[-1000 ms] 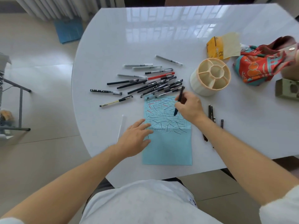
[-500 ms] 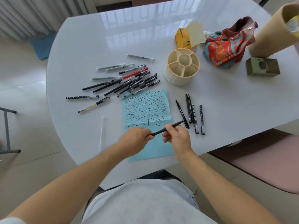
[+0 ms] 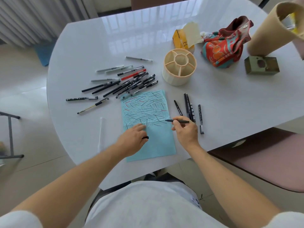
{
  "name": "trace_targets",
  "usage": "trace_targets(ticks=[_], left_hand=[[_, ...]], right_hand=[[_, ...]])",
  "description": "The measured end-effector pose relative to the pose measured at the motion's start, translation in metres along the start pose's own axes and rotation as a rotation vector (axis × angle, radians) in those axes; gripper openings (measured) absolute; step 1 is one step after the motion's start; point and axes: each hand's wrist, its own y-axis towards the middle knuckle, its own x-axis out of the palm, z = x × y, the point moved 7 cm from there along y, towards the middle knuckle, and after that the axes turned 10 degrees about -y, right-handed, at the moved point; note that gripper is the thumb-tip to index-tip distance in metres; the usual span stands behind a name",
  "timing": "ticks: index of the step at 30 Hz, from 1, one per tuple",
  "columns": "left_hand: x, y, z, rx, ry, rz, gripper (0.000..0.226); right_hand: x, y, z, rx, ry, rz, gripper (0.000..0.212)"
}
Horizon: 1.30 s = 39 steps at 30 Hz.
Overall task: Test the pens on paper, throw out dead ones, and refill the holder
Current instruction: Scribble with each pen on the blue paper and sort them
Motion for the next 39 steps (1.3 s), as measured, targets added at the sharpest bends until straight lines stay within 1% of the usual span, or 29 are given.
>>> trace_targets(ticks=[2, 5, 7, 11, 14, 17, 20, 22, 27, 34, 39], left_hand=[[0.003, -0.001, -0.004, -0.019, -0.004, -0.019, 0.029], [0.006, -0.002, -0.008, -0.035, -0.004, -0.042, 0.029], [0.006, -0.001, -0.009, -0.042, -0.008, -0.048, 0.029], [0.006, -0.001, -0.012, -0.059, -0.028, -0.057, 0.027], [0.005, -0.001, -0.011, -0.050, -0.038, -0.043, 0.026], [-0.002, -0.001, -0.007, -0.052, -0.083, 0.024, 0.022], [-0.011, -0.003, -0.003, -0.059, -0.102, 0.102, 0.017], [-0.016, -0.004, 0.001, -0.048, -0.111, 0.129, 0.016], [-0.025, -0.006, 0.010, -0.017, -0.135, 0.171, 0.015], [-0.032, -0.008, 0.021, -0.027, -0.178, 0.115, 0.013], [-0.035, -0.005, 0.025, -0.043, -0.190, 0.130, 0.015]], right_hand=[[-0.001, 0.000, -0.001, -0.026, -0.045, 0.000, 0.026], [0.001, 0.001, 0.000, -0.054, -0.098, -0.034, 0.018], [0.001, 0.002, -0.001, -0.067, -0.128, -0.045, 0.017], [-0.010, 0.001, -0.003, -0.079, -0.207, 0.021, 0.016], [-0.019, -0.005, -0.004, -0.050, -0.098, 0.059, 0.014], [-0.018, -0.012, -0.003, 0.000, 0.055, 0.057, 0.013], [-0.002, -0.021, -0.006, 0.061, 0.259, -0.089, 0.011], [0.008, -0.029, -0.012, 0.067, 0.320, -0.185, 0.008], [0.022, -0.036, -0.024, 0.074, 0.346, -0.270, 0.008], [0.042, -0.042, -0.028, 0.078, 0.341, -0.356, 0.008], [0.053, -0.041, -0.030, 0.118, 0.371, -0.299, 0.006]])
